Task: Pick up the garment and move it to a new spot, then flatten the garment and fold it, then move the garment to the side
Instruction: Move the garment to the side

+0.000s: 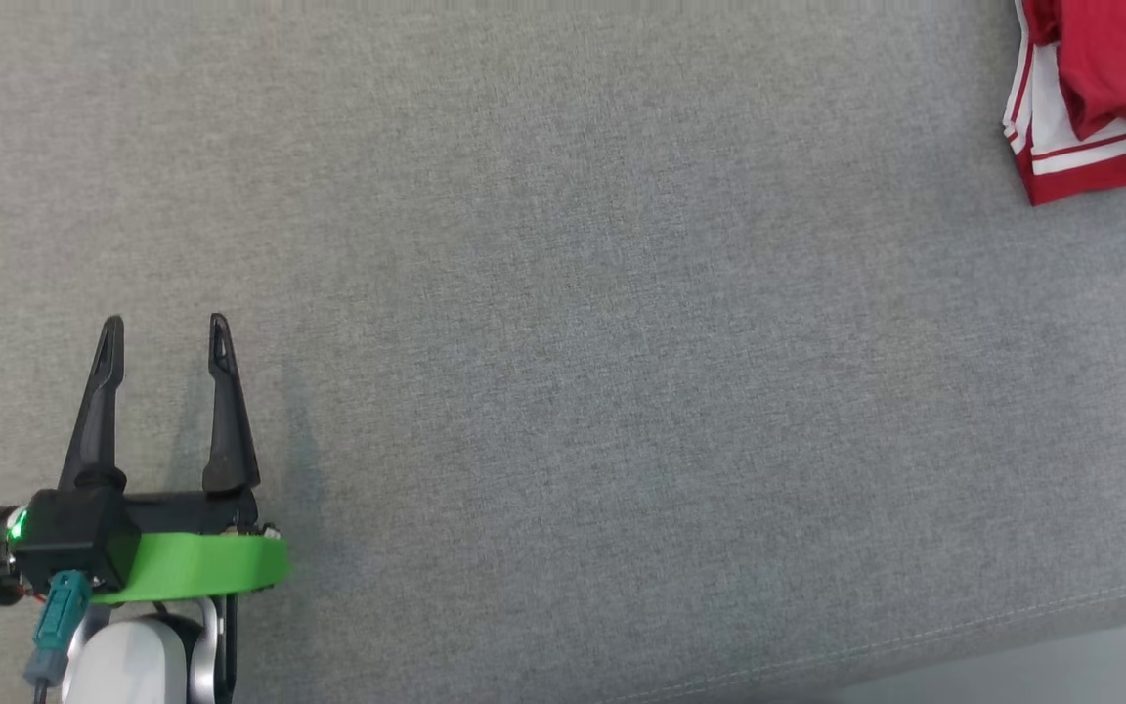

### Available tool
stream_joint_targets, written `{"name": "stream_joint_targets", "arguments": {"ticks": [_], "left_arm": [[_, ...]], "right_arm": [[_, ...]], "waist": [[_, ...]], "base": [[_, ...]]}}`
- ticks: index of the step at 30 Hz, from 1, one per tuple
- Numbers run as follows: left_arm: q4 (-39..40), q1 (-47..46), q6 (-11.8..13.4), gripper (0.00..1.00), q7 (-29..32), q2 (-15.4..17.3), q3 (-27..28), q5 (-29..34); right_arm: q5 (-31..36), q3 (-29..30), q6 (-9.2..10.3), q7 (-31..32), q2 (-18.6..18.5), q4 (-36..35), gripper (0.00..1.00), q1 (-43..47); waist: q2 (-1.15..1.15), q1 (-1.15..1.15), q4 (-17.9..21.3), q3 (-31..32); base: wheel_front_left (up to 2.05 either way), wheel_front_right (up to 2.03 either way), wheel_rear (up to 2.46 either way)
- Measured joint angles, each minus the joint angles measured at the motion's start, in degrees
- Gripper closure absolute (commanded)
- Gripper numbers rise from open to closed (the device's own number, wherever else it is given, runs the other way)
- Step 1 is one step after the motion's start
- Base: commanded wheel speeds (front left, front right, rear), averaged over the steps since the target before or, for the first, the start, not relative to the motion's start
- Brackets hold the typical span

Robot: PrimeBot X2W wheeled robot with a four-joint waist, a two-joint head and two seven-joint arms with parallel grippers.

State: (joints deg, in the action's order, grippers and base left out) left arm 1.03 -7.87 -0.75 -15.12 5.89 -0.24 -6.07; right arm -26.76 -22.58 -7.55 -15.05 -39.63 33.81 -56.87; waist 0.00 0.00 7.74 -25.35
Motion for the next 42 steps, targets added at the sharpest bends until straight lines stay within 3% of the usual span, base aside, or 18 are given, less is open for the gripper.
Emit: {"name": "stream_joint_targets", "arguments": {"ticks": [6, 16, 30, 42], "left_arm": [[-1.22, 3.43, -0.07, 0.0, 0.0, -1.04, 1.01, -0.45], [-3.35, 6.55, -0.79, 0.0, 0.0, -1.97, 2.2, -0.94], [-6.93, 8.43, -2.29, 0.0, 0.0, -2.76, 2.38, -1.37], [-9.17, 8.53, -3.56, 0.0, 0.0, -2.91, 2.54, -1.35]], "right_arm": [[3.02, 4.15, 0.01, 0.0, 5.84, -7.65, 0.0, 10.21], [3.87, 5.16, 0.01, -0.01, 12.36, -14.5, 0.0, 23.58], [4.88, 15.47, 0.01, -0.01, 21.58, -21.42, 0.0, 44.75], [8.26, 19.42, 0.02, 0.0, 29.34, -26.53, 0.0, 53.58]], "waist": [[0.0, 0.0, -1.58, 5.11], [0.0, 0.0, -4.17, 12.21], [0.0, 0.0, -7.4, 19.06], [0.0, 0.0, -8.6, 22.5]], "base": [[0.0, 0.0, 0.0], [0.0, 0.0, 0.0], [0.0, 0.0, 0.0], [0.0, 0.0, 0.0]]}}
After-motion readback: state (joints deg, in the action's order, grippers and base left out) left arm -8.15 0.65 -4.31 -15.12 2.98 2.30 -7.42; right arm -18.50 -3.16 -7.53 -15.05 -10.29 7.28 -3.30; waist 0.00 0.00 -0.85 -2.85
